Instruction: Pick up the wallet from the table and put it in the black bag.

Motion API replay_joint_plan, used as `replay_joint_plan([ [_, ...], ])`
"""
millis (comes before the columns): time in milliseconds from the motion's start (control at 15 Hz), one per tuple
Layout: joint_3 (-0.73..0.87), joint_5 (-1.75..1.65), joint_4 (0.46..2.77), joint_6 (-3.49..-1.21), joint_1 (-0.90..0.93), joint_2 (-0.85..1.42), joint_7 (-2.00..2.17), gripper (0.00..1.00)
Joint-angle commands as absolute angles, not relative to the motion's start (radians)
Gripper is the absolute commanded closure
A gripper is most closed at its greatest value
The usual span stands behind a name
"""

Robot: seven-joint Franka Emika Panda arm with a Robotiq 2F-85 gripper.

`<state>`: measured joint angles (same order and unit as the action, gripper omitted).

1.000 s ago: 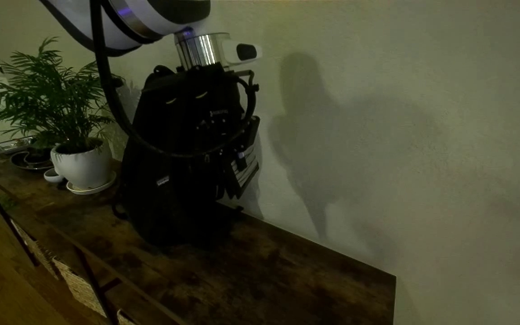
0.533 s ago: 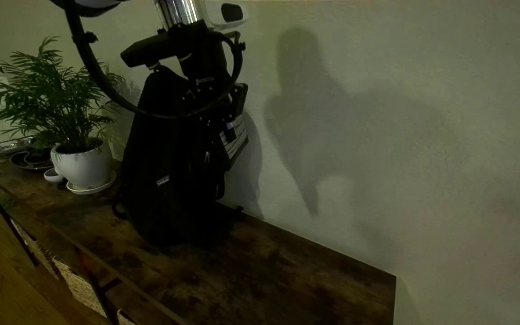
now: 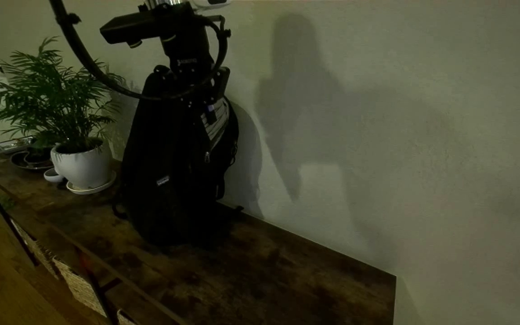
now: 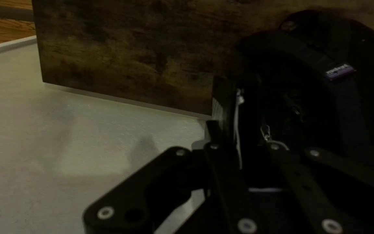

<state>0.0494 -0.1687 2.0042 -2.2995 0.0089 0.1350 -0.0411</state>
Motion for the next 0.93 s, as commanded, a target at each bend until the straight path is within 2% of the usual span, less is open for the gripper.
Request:
replay_joint_plan([
  [0, 0.026, -0.123, 2.039, -2.294, -0.003, 0.086, -0.112, 0.95],
  [867, -0.006, -0.06, 2.025, -2.402, -0.004, 0.138, -0.297, 0.95],
])
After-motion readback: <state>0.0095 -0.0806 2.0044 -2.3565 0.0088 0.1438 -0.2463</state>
